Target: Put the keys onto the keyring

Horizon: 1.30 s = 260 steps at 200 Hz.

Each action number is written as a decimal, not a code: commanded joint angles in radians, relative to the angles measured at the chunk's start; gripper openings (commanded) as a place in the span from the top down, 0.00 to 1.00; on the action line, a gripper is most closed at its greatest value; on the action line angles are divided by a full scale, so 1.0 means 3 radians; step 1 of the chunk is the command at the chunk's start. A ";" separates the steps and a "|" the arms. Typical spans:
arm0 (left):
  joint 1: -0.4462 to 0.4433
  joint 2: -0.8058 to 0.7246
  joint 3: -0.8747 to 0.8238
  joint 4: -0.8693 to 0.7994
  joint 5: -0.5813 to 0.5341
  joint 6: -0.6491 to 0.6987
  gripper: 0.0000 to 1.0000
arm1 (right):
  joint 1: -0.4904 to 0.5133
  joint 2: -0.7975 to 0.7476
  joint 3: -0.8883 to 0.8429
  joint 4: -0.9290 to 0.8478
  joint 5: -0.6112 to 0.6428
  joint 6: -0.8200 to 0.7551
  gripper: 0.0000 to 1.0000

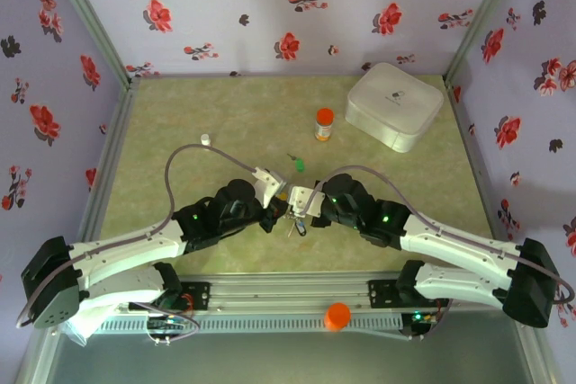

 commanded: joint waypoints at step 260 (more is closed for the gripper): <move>0.0038 -0.0012 0.0046 0.0101 -0.0028 -0.0055 1.00 | 0.0133 -0.0054 -0.0047 0.0018 0.0507 -0.0042 1.00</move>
